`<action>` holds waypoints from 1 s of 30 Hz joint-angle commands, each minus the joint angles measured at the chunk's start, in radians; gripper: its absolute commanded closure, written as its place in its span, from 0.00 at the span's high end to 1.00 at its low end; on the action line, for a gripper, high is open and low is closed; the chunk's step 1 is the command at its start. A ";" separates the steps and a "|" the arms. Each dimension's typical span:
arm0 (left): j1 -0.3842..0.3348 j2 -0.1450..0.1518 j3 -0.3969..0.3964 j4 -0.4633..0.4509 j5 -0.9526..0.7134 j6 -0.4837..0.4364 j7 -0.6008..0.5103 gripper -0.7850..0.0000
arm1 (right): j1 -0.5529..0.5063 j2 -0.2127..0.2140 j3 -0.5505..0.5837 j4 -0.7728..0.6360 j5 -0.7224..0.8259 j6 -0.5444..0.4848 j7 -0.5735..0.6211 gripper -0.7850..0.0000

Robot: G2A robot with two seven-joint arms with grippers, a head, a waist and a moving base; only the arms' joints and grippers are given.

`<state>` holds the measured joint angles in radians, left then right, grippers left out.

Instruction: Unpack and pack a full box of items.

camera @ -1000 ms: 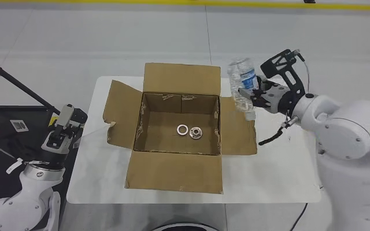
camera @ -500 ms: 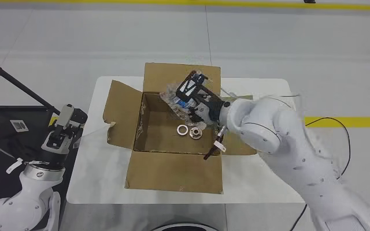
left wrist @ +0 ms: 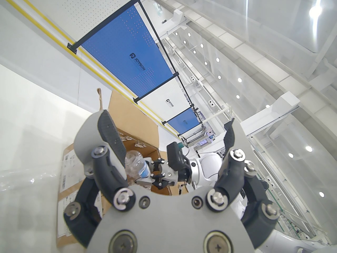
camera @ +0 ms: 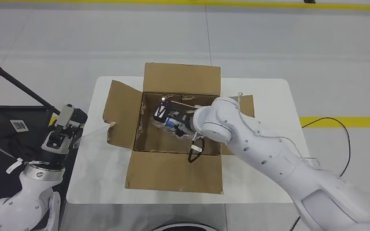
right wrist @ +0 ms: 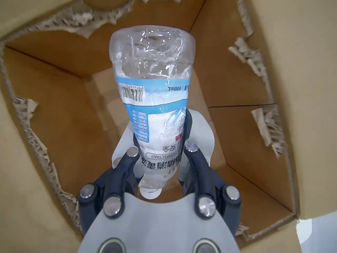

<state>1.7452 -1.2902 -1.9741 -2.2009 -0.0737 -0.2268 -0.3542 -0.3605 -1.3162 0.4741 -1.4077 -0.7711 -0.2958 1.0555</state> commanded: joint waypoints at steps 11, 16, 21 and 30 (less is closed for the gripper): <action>0.000 0.000 0.000 0.000 0.000 0.000 0.000 1.00 | 0.040 -0.090 -0.110 0.193 0.010 -0.080 0.060 0.00; 0.000 0.000 0.000 0.000 0.000 0.000 0.000 1.00 | 0.045 -0.117 -0.124 0.242 0.008 -0.089 0.057 0.27; 0.000 0.000 0.000 0.000 0.000 0.000 0.000 1.00 | 0.050 -0.131 -0.118 0.267 0.007 -0.098 0.060 0.49; -0.003 0.004 -0.033 0.011 0.022 0.011 0.012 1.00 | 0.041 -0.126 -0.073 0.248 0.006 -0.107 0.073 0.96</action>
<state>1.7408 -1.2872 -1.9990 -2.1915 -0.0582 -0.2162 -0.3402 -0.3178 -1.4451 0.3931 -1.1520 -0.7647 -0.4037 1.1272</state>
